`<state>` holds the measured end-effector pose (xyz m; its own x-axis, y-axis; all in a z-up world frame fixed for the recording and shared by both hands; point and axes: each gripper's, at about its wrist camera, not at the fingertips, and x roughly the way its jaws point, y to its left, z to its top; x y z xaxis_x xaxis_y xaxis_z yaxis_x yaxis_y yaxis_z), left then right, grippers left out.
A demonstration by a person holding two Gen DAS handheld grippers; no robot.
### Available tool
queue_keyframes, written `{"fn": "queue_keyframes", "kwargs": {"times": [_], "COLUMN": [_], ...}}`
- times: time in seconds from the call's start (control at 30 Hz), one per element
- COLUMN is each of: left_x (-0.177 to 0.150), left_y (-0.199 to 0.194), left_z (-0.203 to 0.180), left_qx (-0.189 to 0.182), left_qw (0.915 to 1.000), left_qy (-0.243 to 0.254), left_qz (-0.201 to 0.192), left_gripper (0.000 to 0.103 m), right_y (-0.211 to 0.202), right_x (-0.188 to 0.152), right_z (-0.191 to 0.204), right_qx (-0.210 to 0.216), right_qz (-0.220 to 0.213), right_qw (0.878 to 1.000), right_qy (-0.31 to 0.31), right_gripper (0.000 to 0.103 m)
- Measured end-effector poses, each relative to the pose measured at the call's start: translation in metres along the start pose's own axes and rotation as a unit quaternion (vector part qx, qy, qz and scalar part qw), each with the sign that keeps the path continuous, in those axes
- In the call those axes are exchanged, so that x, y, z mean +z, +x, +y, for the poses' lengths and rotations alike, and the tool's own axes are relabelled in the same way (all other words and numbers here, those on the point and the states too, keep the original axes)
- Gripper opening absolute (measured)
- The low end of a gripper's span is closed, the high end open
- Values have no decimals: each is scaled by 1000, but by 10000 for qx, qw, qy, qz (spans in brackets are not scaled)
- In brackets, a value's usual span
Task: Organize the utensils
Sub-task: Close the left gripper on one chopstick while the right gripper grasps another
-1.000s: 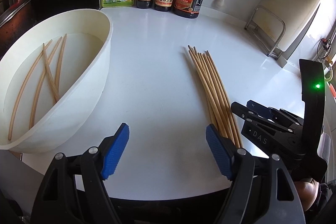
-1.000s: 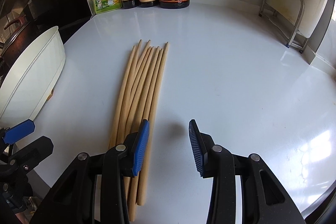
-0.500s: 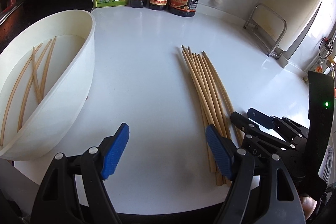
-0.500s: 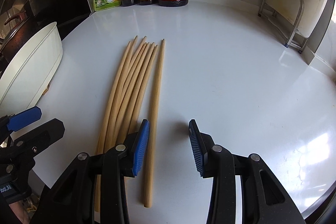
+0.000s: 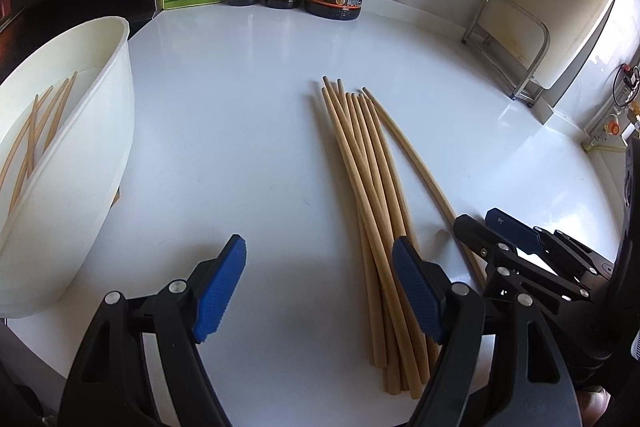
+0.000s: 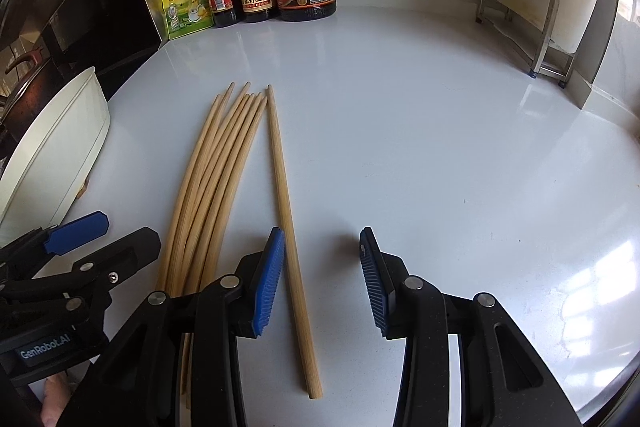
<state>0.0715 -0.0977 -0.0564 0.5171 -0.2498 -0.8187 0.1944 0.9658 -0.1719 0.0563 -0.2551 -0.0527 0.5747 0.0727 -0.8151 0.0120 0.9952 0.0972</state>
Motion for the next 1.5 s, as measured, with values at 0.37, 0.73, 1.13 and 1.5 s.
{"fn": "queue_keyframes", "kwargs": {"times": [0.37, 0.73, 1.13, 1.5], "left_x": [-4, -2, 1, 1], "left_y": [8, 6, 7, 5], "left_z": [-3, 16, 31, 18], "left_qx": [260, 310, 775, 527], "left_qw": [9996, 9993, 9964, 9982], "left_qy": [101, -82, -32, 223], "left_qz": [-50, -189, -341, -164], "left_gripper": [74, 74, 58, 7], "right_y": [-1, 0, 7, 8], "right_x": [0, 1, 4, 6], "right_z": [-2, 2, 21, 27], "right_qx": [62, 102, -123, -130], "right_qz": [-21, -26, -71, -70], "right_qw": [10000, 9999, 9990, 9981], "right_qy": [24, -26, -417, -591], "right_gripper": [38, 38, 38, 6]}}
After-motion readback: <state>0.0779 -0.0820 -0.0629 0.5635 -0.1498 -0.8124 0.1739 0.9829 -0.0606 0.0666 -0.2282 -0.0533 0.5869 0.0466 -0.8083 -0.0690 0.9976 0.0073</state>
